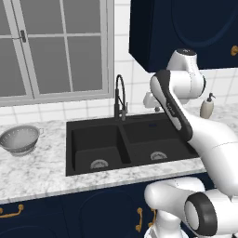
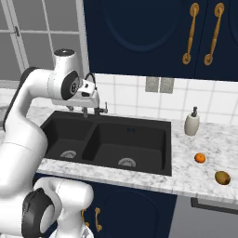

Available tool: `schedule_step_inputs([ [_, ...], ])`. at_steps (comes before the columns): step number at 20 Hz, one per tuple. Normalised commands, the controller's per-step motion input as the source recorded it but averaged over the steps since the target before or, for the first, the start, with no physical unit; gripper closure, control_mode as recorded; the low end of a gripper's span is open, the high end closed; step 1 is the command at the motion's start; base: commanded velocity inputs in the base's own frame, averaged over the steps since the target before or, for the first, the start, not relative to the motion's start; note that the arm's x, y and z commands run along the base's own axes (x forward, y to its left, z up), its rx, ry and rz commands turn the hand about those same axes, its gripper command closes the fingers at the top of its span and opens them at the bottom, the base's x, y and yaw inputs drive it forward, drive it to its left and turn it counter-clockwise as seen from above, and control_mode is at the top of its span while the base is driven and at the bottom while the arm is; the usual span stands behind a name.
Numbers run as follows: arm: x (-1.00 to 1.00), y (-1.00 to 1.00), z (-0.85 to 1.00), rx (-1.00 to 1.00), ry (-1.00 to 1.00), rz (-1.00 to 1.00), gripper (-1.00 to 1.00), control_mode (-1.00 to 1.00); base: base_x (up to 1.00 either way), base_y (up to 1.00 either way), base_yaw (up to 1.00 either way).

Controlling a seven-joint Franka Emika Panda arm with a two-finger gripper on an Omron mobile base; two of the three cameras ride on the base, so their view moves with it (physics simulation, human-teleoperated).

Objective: Put the colander in the sink, put the pear, tangerine in the colander, and turn on the sink faucet and pour water over the colander.

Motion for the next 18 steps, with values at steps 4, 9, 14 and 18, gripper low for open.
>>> schedule_step_inputs([
  [4, -0.5, 0.04, -0.13, 0.0, 0.05, 0.0, -1.0, -1.0, 0.0, 0.0, 0.0],
  [9, -0.68, 0.77, -0.4, -0.05, 0.01, 0.0, -1.0, -1.0, 0.0, 0.0, 0.0],
  [14, 0.01, 0.61, -0.08, -0.03, 0.04, -0.04, -1.0, -1.0, 0.0, 0.0, 0.0],
  [18, 0.0, -0.55, 0.0, 0.04, 0.11, -0.01, -1.0, -1.0, 0.0, 0.0, 0.0],
])
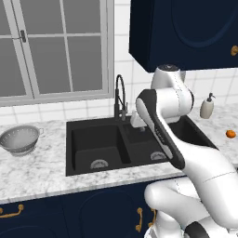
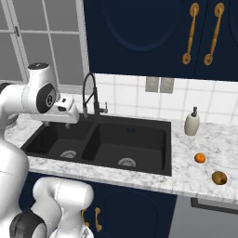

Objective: Put the colander in the sink, put the pear, tangerine in the colander, and turn on the sink faucet and pour water over the colander.

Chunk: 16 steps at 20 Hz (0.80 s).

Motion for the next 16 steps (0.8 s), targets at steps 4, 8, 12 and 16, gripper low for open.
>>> schedule_step_inputs([
  [4, 0.03, -0.77, 0.05, 0.11, 0.17, -0.02, -1.0, -1.0, 0.0, 0.0, 0.0],
  [8, 0.06, -0.57, 0.0, 0.09, 0.15, -0.01, -1.0, -1.0, 0.0, 0.0, 0.0],
  [12, 0.0, -0.05, 0.0, 0.01, 0.03, 0.0, -1.0, -1.0, 0.0, 0.0, 0.0],
  [16, -0.01, 0.0, 0.0, 0.0, 0.0, 0.0, -1.0, -1.0, 0.0, 0.0, 0.0],
])
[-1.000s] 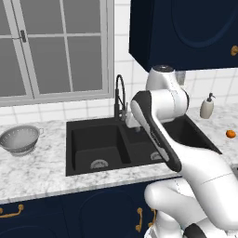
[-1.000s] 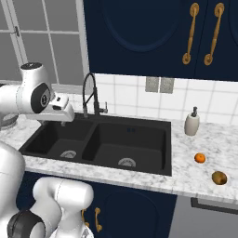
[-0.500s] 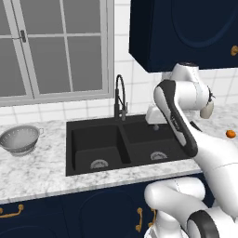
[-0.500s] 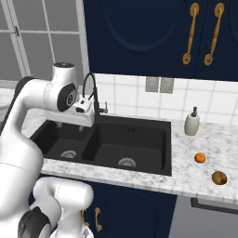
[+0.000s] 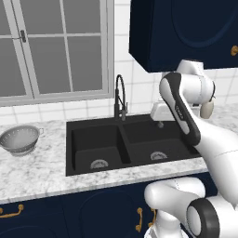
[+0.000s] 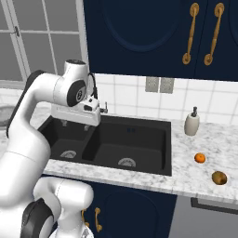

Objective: Put the colander in the sink, put the pear, tangerine in the colander, and turn on the sink faucet and pour water over the colander.

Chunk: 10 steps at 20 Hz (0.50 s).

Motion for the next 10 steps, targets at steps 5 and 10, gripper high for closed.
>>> schedule_step_inputs([
  [5, -0.01, 0.0, 0.0, 0.0, 0.01, 0.0, -1.0, 1.0, -0.06, 0.09, 0.0],
  [10, 0.0, 0.0, 0.0, 0.0, 0.0, 0.0, -1.0, 1.0, -0.38, 0.94, 0.0],
])
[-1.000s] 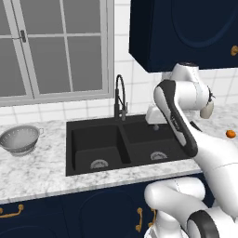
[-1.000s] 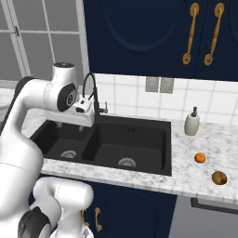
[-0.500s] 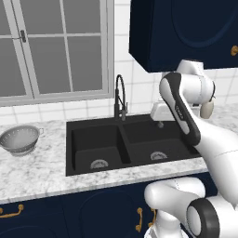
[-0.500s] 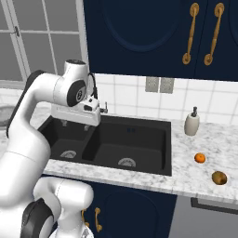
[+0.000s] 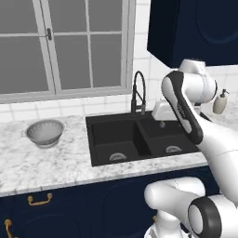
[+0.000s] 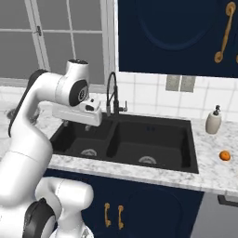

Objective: Put the colander in the sink, put the pear, tangerine in the colander, and turn on the sink faucet and pour water over the colander.

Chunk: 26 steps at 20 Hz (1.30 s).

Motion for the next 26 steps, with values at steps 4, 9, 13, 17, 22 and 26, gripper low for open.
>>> schedule_step_inputs([
  [4, 0.0, 0.0, 0.0, 0.0, 0.0, 0.0, -1.0, 1.0, 0.26, 0.84, 0.0],
  [9, 0.0, 0.0, 0.0, 0.0, 0.0, 0.0, -1.0, 1.0, 0.57, 0.44, -0.04],
  [13, 0.0, 0.0, 0.0, 0.0, 0.0, 0.0, -1.0, 1.0, 0.17, 0.76, -0.07],
  [17, 0.11, 0.19, -0.06, -0.01, 0.02, 0.0, -1.0, -1.0, 0.1, 0.54, -0.01],
  [22, 0.84, 0.9, -0.27, -0.02, 0.08, -0.05, -1.0, -1.0, 0.0, 0.0, 0.0],
  [26, 1.0, 1.0, -0.4, -0.02, 0.12, -0.1, -1.0, -1.0, 0.0, 0.0, 0.0],
])
